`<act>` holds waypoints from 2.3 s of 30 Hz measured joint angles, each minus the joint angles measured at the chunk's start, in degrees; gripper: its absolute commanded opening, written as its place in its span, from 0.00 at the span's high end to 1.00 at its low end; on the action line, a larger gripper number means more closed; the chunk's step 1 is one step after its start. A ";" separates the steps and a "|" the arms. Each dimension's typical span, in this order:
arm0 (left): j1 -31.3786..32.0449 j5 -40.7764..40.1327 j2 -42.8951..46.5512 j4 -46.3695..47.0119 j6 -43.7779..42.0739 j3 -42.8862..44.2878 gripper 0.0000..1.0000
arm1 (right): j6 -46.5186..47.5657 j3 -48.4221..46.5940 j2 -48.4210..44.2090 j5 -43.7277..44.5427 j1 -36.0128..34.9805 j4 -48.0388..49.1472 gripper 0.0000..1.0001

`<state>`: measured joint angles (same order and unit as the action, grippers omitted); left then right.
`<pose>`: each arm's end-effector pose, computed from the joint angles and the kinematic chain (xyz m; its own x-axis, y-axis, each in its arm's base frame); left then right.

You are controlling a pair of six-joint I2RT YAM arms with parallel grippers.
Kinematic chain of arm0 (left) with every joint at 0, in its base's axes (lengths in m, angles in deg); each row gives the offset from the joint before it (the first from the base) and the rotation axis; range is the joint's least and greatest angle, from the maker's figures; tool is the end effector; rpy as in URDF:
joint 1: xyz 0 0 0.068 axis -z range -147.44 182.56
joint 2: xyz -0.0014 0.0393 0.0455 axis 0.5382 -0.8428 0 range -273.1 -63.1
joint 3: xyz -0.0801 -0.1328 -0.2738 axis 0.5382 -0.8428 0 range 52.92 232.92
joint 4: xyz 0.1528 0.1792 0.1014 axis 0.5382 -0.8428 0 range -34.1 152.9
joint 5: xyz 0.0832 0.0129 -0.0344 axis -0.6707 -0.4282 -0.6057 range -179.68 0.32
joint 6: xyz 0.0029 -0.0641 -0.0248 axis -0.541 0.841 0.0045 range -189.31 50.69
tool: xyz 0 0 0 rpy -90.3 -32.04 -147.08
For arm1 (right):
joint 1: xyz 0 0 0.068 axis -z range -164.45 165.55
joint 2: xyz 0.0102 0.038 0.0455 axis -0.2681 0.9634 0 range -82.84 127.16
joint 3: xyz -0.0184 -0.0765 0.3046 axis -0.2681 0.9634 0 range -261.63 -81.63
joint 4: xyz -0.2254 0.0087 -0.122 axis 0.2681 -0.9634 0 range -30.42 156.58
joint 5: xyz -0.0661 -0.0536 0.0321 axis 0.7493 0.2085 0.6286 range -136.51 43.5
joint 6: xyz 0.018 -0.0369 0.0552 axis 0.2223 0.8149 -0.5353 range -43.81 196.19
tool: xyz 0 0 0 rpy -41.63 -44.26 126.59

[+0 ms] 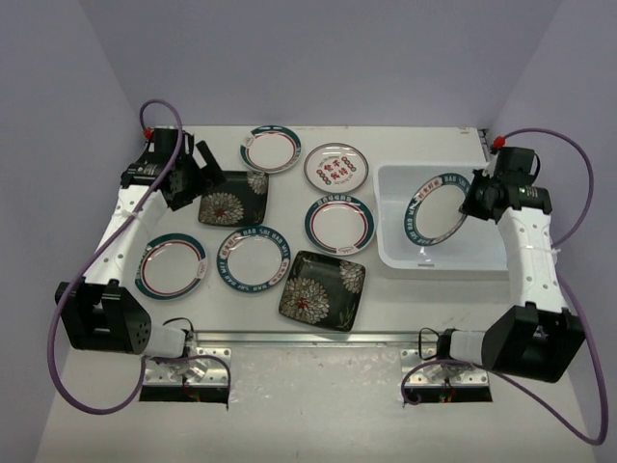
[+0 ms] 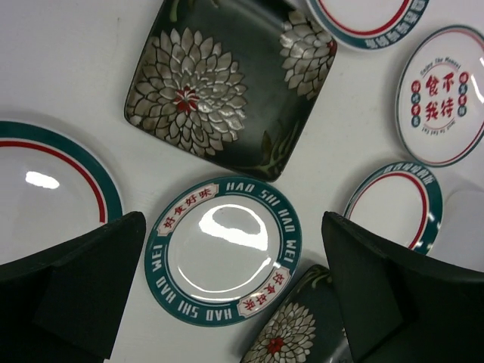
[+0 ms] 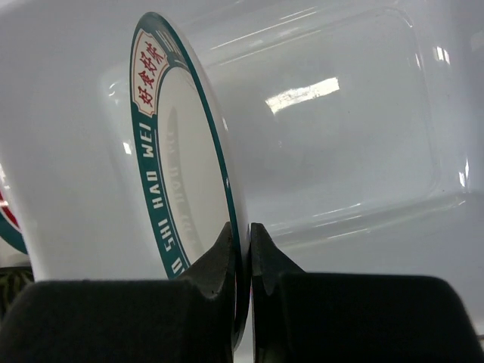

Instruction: Place the plates into the plastic bin on the countertop

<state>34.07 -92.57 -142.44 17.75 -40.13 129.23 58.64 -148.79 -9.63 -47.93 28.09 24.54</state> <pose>0.2920 -0.0049 0.3659 -0.6468 -0.4701 -0.6005 -0.3696 0.8820 -0.2924 0.2566 -0.0557 0.3454 -0.6322 0.4494 -0.6312 0.4105 0.8852 0.2191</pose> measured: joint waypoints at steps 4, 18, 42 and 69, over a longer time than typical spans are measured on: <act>0.07 2.66 -1.04 -0.10 -1.89 -0.31 0.00 | 1.76 2.53 3.00 -3.46 0.06 2.96 0.95; 0.07 2.71 -8.08 -2.40 -4.16 5.37 0.00 | 0.23 2.35 14.27 -9.92 -0.04 5.10 0.01; -8.72 2.32 -27.41 -0.72 -5.10 18.61 0.00 | -9.36 -4.43 0.73 -21.37 -0.57 -3.03 0.01; -9.77 29.71 -56.33 29.94 -3.57 41.43 0.00 | -22.29 3.46 -8.03 -46.57 -6.72 13.05 0.01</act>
<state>24.30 -62.85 -198.78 47.70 -43.70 170.66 36.35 -145.33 -17.66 -94.51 21.37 37.59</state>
